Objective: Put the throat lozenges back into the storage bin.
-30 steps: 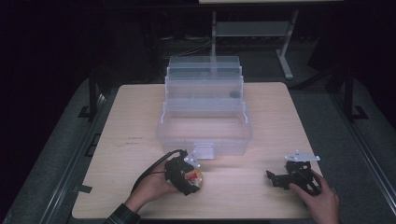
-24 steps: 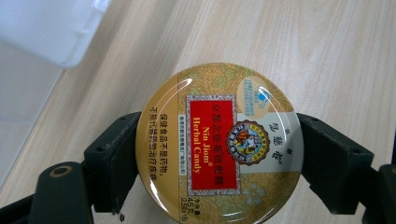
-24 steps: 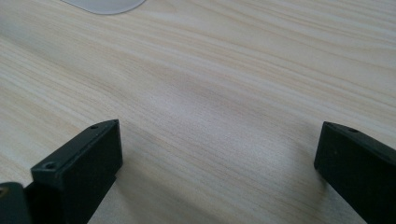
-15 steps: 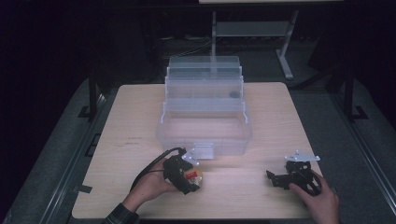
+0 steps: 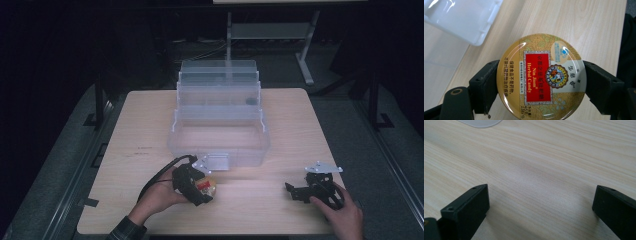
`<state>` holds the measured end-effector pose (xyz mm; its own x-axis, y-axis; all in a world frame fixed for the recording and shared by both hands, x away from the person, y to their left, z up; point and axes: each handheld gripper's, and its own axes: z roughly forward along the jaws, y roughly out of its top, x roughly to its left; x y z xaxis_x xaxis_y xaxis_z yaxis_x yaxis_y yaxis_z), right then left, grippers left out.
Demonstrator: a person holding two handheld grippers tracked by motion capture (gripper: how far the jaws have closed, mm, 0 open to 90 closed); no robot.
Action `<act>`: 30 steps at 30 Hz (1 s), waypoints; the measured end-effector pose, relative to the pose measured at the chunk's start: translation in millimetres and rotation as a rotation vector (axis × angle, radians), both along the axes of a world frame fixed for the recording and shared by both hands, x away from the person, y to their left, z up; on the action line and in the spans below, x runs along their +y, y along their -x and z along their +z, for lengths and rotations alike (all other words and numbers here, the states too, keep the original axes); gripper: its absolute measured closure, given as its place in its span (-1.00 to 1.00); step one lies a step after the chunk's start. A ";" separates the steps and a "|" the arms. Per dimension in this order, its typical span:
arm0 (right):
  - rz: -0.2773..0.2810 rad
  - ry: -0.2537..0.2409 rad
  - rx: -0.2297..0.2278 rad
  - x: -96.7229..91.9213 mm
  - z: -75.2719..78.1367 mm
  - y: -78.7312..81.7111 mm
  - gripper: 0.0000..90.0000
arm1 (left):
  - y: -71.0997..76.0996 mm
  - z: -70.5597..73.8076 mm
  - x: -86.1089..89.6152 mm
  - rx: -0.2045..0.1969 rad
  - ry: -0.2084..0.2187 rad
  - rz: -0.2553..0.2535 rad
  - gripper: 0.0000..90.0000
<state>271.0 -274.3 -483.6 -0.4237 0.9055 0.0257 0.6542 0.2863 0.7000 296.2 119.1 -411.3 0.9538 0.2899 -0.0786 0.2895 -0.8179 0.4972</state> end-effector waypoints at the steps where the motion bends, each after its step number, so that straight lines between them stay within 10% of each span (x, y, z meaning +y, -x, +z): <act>1: 0.000 0.000 0.000 0.0 0.0 0.0 -0.99 | 0.2 1.1 0.0 0.000 0.002 0.003 -0.57; 30: 0.000 0.000 0.000 0.0 0.0 0.0 -0.99 | -6.9 26.6 -1.1 -0.020 -0.011 -0.010 -0.57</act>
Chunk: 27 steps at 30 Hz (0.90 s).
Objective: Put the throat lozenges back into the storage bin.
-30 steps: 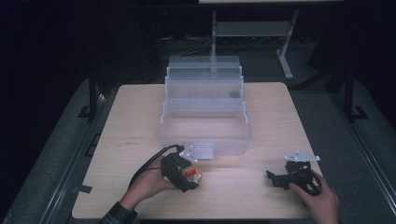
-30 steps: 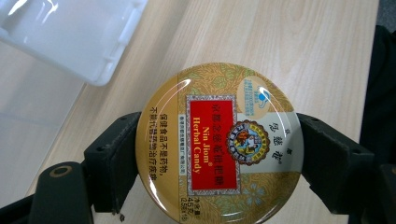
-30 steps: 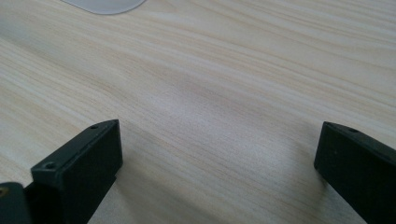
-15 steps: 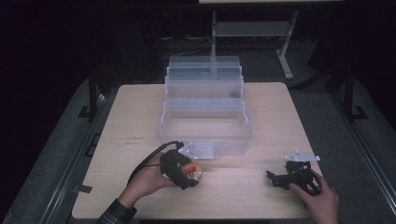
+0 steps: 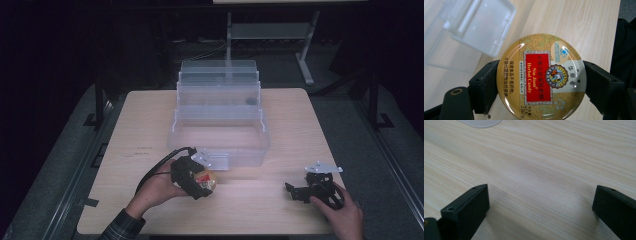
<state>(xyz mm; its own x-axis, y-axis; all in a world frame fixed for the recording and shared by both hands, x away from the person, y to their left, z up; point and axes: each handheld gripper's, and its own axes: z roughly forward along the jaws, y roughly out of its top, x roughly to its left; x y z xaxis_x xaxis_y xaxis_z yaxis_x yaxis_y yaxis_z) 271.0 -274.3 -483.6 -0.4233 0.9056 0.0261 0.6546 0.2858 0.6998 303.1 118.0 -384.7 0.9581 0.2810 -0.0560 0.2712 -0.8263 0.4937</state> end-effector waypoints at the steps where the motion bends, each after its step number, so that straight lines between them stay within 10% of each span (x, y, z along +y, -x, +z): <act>1: 0.000 0.000 0.000 0.0 0.0 0.0 -0.99 | -0.3 1.0 -0.2 -0.004 0.004 -0.001 -0.57; 27: 0.001 -0.002 0.001 0.0 0.1 0.1 -0.99 | -15.2 31.9 1.8 -0.021 0.007 -0.001 -0.57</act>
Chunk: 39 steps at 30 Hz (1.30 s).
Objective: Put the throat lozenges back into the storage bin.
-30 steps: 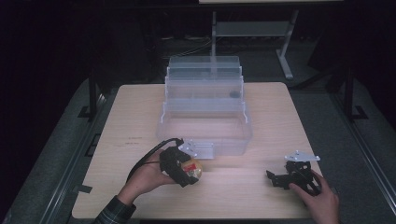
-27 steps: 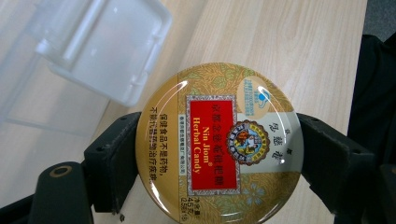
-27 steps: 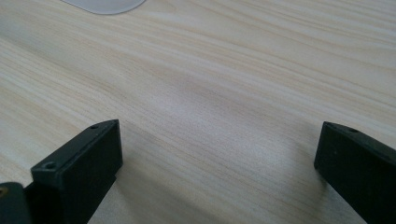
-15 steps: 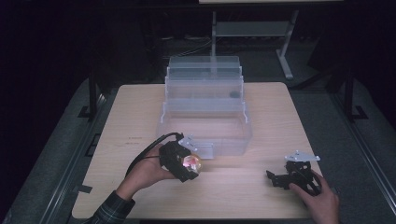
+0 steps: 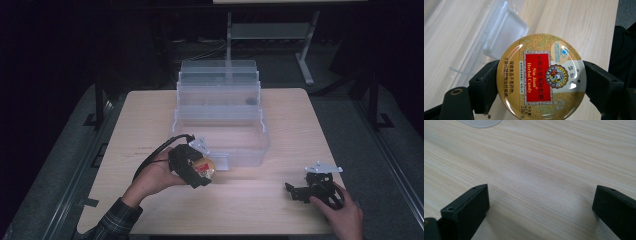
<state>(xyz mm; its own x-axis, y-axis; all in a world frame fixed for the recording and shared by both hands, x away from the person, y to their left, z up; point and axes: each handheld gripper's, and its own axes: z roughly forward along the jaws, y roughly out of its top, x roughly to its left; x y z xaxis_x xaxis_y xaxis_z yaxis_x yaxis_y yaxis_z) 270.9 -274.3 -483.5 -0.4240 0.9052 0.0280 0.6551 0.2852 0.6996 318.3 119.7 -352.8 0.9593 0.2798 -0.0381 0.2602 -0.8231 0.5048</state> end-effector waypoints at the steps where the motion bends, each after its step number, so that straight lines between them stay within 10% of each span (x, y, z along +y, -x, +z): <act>1: -0.001 0.000 0.000 0.0 0.0 0.1 -0.99 | -0.5 0.7 0.1 0.000 0.002 0.003 -0.57; 39: 0.000 0.001 -0.001 0.0 0.0 0.0 -0.99 | -41.3 25.5 6.6 -0.025 0.012 0.070 -0.57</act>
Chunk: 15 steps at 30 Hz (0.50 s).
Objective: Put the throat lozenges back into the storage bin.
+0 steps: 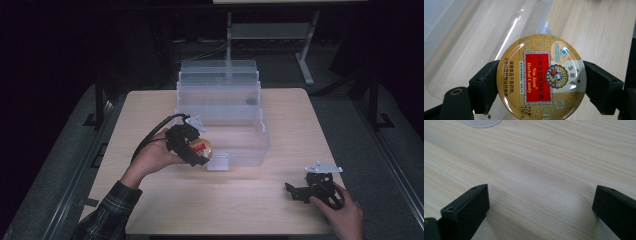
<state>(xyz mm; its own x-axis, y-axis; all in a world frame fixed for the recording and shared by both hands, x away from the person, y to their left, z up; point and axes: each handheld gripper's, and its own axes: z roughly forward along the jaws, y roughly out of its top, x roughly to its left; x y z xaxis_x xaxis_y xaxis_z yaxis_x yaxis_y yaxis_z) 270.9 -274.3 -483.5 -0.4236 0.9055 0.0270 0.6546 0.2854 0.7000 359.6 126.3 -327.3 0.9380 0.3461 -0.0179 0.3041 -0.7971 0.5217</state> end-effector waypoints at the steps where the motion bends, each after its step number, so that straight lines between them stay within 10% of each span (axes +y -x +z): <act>1: 0.000 0.000 0.000 0.0 0.0 0.0 -0.99 | -0.5 0.2 0.2 0.003 0.001 0.003 -0.57; 15: 0.001 0.001 -0.001 -0.1 -0.1 0.0 -0.99 | -16.9 1.3 9.2 0.002 -0.003 0.055 -0.57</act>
<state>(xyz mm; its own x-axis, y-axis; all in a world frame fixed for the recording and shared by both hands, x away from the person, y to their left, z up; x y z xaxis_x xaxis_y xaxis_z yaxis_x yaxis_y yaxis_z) 271.0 -274.3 -483.5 -0.4241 0.9052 0.0261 0.6541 0.2862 0.7002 376.5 135.5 -326.0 0.9174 0.3975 -0.0192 0.3490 -0.7805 0.5187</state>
